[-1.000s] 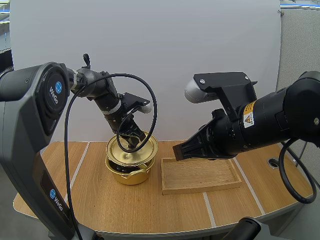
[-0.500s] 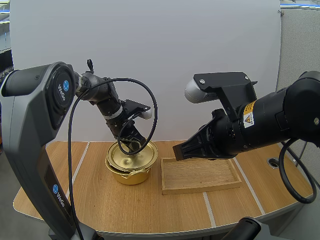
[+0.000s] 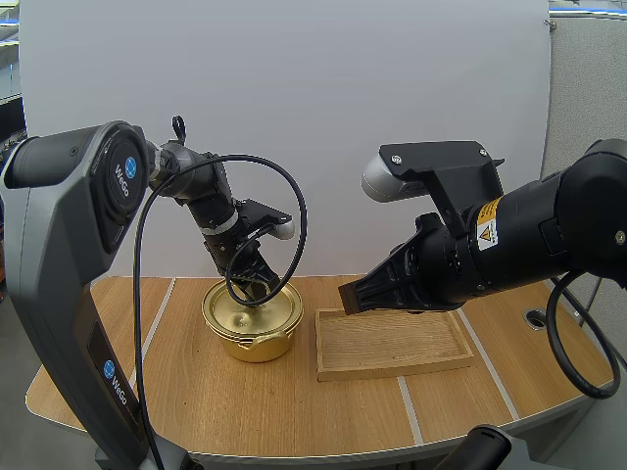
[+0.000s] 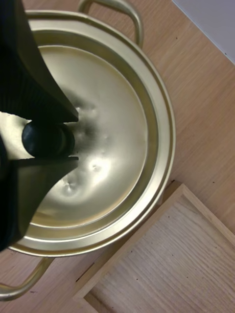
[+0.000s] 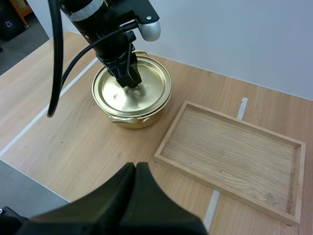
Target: Open the pot, put the grape inside, and close it
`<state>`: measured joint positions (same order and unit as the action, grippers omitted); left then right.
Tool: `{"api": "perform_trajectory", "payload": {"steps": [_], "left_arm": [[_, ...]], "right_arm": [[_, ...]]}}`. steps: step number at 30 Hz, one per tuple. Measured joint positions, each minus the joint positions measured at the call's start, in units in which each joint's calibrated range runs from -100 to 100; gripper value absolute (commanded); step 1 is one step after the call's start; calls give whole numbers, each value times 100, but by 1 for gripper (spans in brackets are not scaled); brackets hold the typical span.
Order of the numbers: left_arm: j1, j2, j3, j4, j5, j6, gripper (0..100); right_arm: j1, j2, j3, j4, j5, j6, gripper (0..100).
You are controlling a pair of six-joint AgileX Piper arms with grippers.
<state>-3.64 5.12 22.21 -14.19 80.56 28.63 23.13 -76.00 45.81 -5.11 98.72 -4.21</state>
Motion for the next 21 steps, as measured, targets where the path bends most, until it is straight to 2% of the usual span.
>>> {"api": "perform_trajectory", "payload": {"steps": [15, 18, 20, 21], "left_arm": [[0, 0, 0, -25, 0, 0, 1], [0, 0, 0, -49, 20, 0, 20], [0, 0, 0, -49, 72, 0, 39], [0, 0, 0, -49, 93, 0, 57]], "right_arm": [[0, 0, 0, 0, 0, 0, 0], [0, 0, 0, 0, 0, 0, 0], [0, 0, 0, 0, 0, 0, 0], [0, 0, 0, 0, 0, 0, 0]]}}
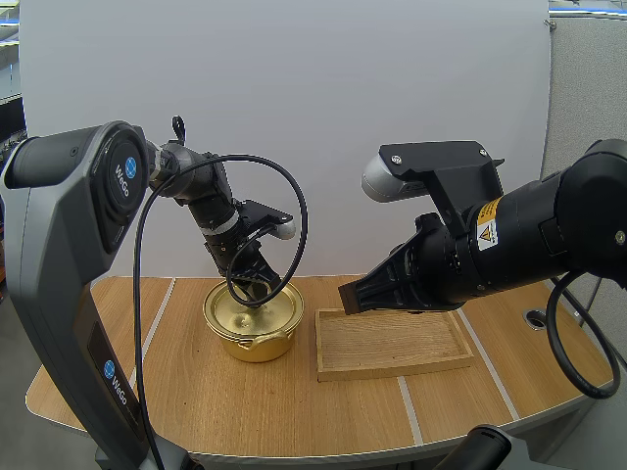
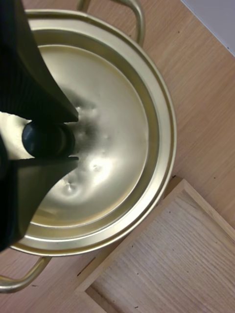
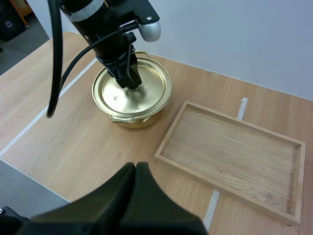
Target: Open the pot, put the grape inside, and close it
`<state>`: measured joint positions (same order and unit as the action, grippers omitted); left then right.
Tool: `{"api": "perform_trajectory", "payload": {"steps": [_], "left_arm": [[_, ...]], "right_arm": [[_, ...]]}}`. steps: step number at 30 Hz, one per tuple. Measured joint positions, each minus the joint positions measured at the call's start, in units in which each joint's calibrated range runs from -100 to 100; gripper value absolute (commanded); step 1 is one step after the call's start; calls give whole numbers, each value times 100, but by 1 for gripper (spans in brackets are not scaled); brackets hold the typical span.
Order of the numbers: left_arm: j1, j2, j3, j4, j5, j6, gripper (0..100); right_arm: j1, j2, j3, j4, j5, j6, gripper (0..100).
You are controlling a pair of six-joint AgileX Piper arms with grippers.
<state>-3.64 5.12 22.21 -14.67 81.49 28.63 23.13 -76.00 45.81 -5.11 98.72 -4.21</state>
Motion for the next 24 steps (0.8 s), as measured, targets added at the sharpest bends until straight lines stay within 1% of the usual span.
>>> {"api": "perform_trajectory", "payload": {"steps": [1, 2, 3, 15, 19, 24], "left_arm": [[0, 0, 0, 0, 21, 0, 74], [0, 0, 0, 0, 21, 0, 97], [0, 0, 0, 0, 34, 0, 100], [0, -37, -58, -40, 229, 0, 100], [0, -299, -447, -40, 751, -21, 100], [0, -897, -1278, -40, 1512, -44, 100]], "right_arm": [[0, 0, 0, 0, 0, 0, 0], [0, 0, 0, 0, 0, 0, 0], [0, 0, 0, 0, 0, 0, 0], [0, 0, 0, 0, 0, 0, 0], [0, 0, 0, -12, 0, 0, 0], [0, 0, 0, -12, 0, 0, 0]]}}
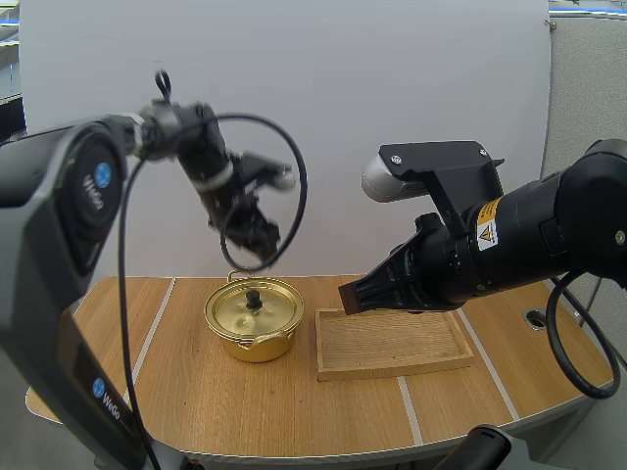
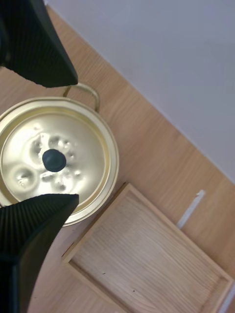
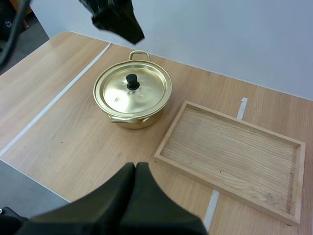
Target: Open the pot, put the grape inside, and close it
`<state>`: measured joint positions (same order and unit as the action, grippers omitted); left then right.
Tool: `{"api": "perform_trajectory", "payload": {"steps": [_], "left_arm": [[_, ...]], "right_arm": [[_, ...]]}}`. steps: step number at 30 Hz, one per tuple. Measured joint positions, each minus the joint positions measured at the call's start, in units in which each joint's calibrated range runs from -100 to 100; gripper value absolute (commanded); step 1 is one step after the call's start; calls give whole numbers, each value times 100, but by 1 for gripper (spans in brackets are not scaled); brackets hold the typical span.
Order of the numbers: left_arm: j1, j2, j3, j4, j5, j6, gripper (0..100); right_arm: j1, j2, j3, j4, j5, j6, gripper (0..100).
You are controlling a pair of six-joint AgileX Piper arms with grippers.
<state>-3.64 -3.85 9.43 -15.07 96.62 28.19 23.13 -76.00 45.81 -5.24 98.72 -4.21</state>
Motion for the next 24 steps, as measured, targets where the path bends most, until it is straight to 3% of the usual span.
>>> {"api": "perform_trajectory", "payload": {"steps": [10, 24], "left_arm": [[0, -1630, -1753, 266, 247, -195, 100], [0, -3815, -2488, 458, 279, -956, 100]], "right_arm": [[0, 0, 0, 0, 0, 0, 0], [0, 0, 0, 0, 0, 0, 0]]}}
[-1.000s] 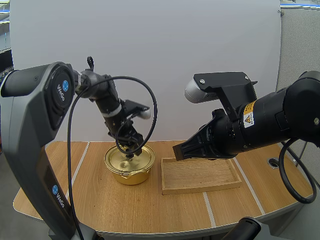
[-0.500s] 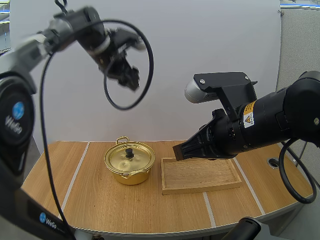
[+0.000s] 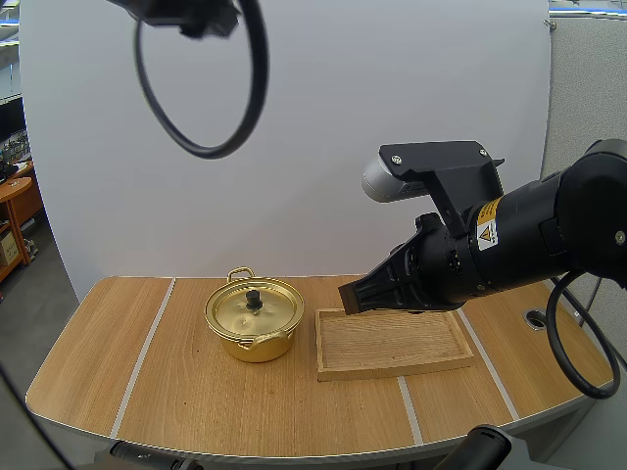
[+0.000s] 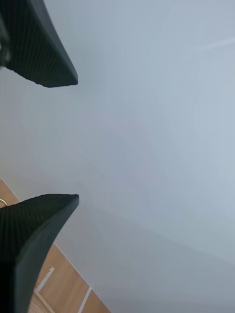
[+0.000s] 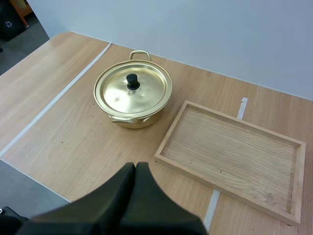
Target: Open the pot, put the grape inside, and close it
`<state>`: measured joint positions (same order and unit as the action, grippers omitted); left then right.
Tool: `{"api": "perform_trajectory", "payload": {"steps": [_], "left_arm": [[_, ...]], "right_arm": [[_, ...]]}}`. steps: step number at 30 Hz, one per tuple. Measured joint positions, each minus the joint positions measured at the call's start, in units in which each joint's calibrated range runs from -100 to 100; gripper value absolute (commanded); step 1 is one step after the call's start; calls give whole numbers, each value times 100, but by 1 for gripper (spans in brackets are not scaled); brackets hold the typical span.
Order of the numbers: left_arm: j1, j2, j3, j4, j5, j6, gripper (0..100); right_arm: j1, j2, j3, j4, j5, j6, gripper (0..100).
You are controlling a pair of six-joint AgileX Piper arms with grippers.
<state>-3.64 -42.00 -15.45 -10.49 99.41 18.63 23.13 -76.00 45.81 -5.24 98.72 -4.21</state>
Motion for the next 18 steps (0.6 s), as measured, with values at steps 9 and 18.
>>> {"api": "perform_trajectory", "payload": {"steps": [9, 18], "left_arm": [[0, -1336, -29, 118, 36, -570, 0], [0, -2196, 243, 145, 36, -636, 0]], "right_arm": [[-250, 0, 0, 35, 0, 0, 0], [-706, -26, 0, 309, 0, 14, 0]]}}
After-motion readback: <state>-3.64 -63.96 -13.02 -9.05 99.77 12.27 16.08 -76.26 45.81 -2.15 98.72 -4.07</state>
